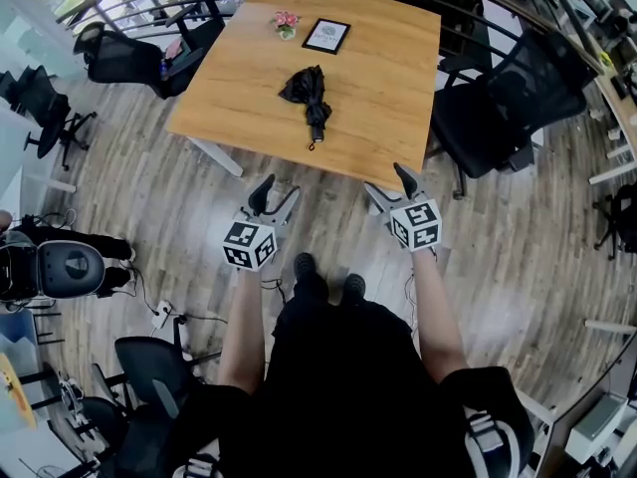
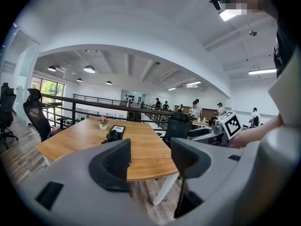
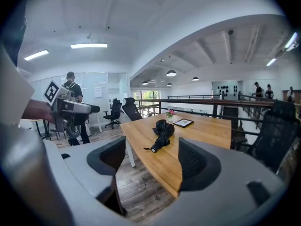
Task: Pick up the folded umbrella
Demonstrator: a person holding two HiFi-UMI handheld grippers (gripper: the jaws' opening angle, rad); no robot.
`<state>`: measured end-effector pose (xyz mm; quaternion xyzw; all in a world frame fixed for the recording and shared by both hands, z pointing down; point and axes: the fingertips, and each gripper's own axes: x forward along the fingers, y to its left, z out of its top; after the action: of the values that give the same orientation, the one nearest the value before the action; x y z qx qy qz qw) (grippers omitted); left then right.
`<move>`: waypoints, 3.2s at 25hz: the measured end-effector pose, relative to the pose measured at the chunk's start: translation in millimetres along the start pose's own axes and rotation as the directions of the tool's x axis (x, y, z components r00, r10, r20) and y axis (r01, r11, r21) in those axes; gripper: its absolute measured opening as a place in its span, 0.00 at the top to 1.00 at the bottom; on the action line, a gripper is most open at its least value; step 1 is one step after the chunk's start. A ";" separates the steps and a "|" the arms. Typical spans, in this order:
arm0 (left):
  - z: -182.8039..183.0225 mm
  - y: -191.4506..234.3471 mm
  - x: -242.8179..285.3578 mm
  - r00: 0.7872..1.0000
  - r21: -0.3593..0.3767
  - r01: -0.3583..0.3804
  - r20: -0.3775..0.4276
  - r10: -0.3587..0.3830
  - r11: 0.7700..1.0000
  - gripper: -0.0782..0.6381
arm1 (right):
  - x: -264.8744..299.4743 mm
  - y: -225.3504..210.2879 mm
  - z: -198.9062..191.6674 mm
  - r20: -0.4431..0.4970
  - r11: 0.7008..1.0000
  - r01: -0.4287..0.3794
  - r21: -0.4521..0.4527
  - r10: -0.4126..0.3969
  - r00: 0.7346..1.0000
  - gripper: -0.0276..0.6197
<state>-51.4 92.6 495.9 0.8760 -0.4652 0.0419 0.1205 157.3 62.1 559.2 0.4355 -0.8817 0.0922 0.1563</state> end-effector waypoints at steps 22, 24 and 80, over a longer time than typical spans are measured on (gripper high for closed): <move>17.5 123.8 19.9 0.999 -0.032 0.047 0.011 -0.046 0.998 0.51 | 90.1 20.8 32.7 -0.001 0.994 0.097 0.044 -0.097 0.995 0.40; 18.3 133.3 20.7 0.998 -0.031 0.056 0.009 -0.056 0.998 0.51 | 97.3 23.7 35.3 -0.002 0.993 0.109 0.048 -0.109 0.994 0.40; -8.6 235.1 168.9 0.986 -0.109 0.021 -0.161 -0.038 0.994 0.51 | 256.7 -60.5 2.2 -0.150 0.980 0.054 0.190 -0.025 0.988 0.42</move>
<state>-149.9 -167.7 576.1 0.8687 -0.4423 0.0865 0.2056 58.3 -164.8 650.2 0.4580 -0.8458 0.2063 0.1796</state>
